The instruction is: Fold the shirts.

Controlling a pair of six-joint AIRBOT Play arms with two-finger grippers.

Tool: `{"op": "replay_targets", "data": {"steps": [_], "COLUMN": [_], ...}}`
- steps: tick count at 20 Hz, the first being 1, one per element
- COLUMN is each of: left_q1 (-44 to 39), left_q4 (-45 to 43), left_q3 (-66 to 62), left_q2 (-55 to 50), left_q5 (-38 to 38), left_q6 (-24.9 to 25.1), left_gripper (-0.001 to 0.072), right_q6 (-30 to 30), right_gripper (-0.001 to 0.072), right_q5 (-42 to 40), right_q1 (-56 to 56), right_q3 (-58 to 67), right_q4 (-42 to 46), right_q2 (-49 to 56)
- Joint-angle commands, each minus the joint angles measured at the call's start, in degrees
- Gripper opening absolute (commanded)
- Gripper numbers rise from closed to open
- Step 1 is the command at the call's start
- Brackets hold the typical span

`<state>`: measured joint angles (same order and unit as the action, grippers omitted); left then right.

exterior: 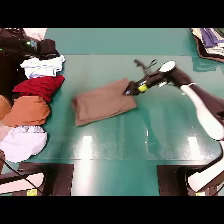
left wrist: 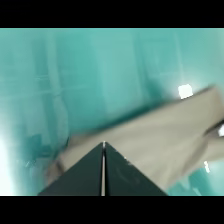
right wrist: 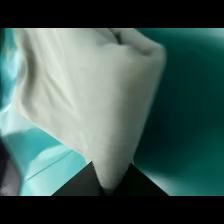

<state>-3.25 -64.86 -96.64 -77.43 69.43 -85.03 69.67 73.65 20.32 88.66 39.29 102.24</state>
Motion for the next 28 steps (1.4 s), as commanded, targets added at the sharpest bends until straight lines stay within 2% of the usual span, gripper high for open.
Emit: {"op": "replay_targets", "data": {"steps": [1, 4, 6, 9, 13, 17, 21, 22, 23, 24, 25, 28], "left_q1": [-4.28, -6.45, -6.78, -6.78, -6.78, -6.78, -6.78, -6.78, -6.78, -6.78, -6.78, -6.78], "left_q4": [0.57, 0.61, 0.59, 0.81, 0.81, 0.81, 0.81, 0.81, 0.81, 0.81, 0.85, 1.27], "left_q3": [-0.02, 0.00, -0.02, 0.00, 0.00, -0.02, -0.02, 0.00, 0.00, 0.00, -0.02, -0.02], "left_q2": [-0.02, -0.02, -0.02, -0.02, -0.02, -0.02, -0.02, -0.02, -0.02, -0.02, -0.02, -0.02], "left_q5": [-1.38, -1.42, -1.40, -1.66, -1.88, -2.43, -2.75, -2.75, -2.73, -2.71, -2.54, -2.40], "left_q6": [0.09, 0.02, -0.02, -0.07, -0.07, -0.04, -0.02, -0.02, -0.02, -0.02, -0.04, -0.07], "left_gripper": [0.0025, 0.0025, 0.0025, 0.0025, 0.0025, 0.0025, 0.0026, 0.0026, 0.0026, 0.0026, 0.0026, 0.0026], "right_q6": [4.52, 9.03, 10.23, 13.00, 13.64, 13.81, 13.79, 13.60, 12.33, 11.17, 11.15, 11.37], "right_gripper": [0.0012, 0.0012, 0.0012, 0.0012, 0.0012, 0.0012, 0.0016, 0.0130, 0.0371, 0.0506, 0.0539, 0.0536], "right_q5": [0.11, 0.37, -0.48, -4.22, -7.17, -8.33, -6.71, -4.98, -3.21, -1.38, 0.85, 6.27], "right_q1": [-9.60, -22.38, -31.61, -47.28, -64.02, -72.65, -73.16, -73.16, -73.29, -73.75, -74.47, -77.29], "right_q3": [0.13, 0.13, -1.53, -10.10, -22.80, -30.34, -32.35, -32.06, -31.47, -30.42, -29.11, -24.33], "right_q4": [10.08, 17.42, 19.37, 19.26, 19.21, 19.28, 19.37, 19.41, 19.85, 21.81, 24.04, 25.55], "right_q2": [-8.26, -15.56, -19.82, -26.34, -32.48, -36.26, -38.01, -37.99, -37.92, -37.92, -37.92, -37.99]}}
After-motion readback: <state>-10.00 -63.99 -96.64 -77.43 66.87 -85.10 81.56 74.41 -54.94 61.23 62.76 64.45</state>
